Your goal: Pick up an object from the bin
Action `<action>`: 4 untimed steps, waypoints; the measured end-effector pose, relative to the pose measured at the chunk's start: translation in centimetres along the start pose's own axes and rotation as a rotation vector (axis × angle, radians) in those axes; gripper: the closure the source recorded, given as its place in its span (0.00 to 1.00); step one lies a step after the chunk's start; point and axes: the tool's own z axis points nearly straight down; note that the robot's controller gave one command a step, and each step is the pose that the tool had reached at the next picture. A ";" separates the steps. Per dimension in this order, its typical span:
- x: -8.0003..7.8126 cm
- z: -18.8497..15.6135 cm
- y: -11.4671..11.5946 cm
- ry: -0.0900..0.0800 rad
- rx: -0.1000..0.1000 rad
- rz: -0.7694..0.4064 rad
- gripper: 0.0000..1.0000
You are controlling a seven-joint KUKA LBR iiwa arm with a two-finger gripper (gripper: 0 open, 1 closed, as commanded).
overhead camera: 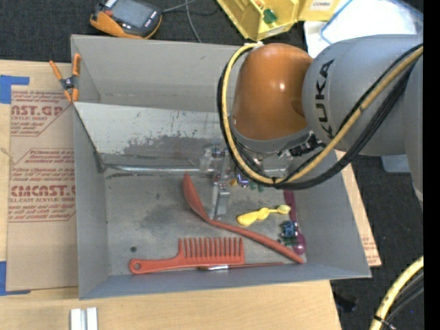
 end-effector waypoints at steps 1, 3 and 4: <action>-0.2 -0.5 -0.1 -0.008 -0.001 0.002 0.00; -0.6 6.4 -1.6 -0.014 -0.005 0.213 0.00; -0.7 10.3 0.6 -0.002 -0.003 0.246 0.00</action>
Offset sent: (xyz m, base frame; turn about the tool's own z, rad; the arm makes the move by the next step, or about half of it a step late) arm -0.0042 -0.0155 -0.1316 0.2732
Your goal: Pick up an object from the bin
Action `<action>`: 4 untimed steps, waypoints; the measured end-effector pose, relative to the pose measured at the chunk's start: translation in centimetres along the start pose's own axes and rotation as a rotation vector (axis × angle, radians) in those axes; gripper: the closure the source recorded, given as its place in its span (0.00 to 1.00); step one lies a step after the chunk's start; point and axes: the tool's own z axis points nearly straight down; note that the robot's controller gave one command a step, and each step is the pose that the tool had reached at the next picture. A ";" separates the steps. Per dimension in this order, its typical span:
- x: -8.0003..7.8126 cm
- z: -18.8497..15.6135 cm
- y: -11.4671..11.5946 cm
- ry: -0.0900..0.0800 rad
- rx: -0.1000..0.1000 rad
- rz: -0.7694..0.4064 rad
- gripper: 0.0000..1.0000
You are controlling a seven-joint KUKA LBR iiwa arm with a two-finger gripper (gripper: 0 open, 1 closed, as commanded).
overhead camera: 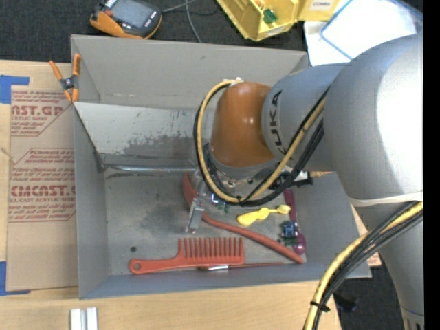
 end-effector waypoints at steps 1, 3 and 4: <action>0.1 2.8 -1.0 -0.016 -0.006 0.120 0.00; 0.6 2.5 -2.1 -0.010 -0.004 0.158 1.00; 0.9 -1.4 -2.2 -0.001 -0.001 0.157 1.00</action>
Offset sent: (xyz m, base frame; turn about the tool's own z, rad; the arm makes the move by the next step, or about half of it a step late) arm -0.0125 -0.0194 -0.0283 0.1585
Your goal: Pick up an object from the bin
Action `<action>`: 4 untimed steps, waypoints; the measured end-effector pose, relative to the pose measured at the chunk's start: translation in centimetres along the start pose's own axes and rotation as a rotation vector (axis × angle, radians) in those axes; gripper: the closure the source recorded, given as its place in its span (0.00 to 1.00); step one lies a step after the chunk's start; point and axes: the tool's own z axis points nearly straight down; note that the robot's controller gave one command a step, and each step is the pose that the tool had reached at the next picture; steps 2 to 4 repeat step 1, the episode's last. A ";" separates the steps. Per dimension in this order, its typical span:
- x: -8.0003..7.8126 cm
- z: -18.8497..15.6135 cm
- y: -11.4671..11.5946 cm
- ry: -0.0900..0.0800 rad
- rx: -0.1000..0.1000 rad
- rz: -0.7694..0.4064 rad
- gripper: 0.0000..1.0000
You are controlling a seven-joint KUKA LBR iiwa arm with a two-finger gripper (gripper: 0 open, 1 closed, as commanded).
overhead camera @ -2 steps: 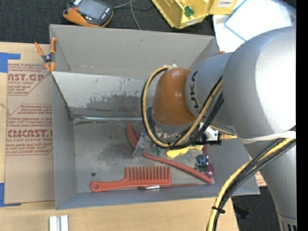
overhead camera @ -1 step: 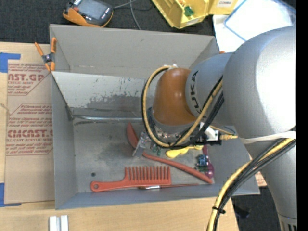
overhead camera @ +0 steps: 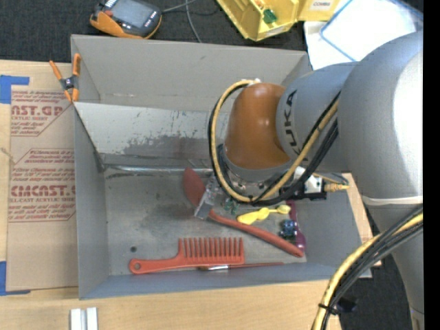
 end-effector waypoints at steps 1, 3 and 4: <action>0.1 -4.6 0.0 0.002 0.000 0.000 1.00; 0.1 -4.6 0.0 0.002 0.000 0.000 1.00; 0.1 -4.6 0.0 0.002 0.000 0.000 1.00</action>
Offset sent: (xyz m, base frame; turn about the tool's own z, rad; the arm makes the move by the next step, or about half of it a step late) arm 0.0002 0.0004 0.0574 0.0000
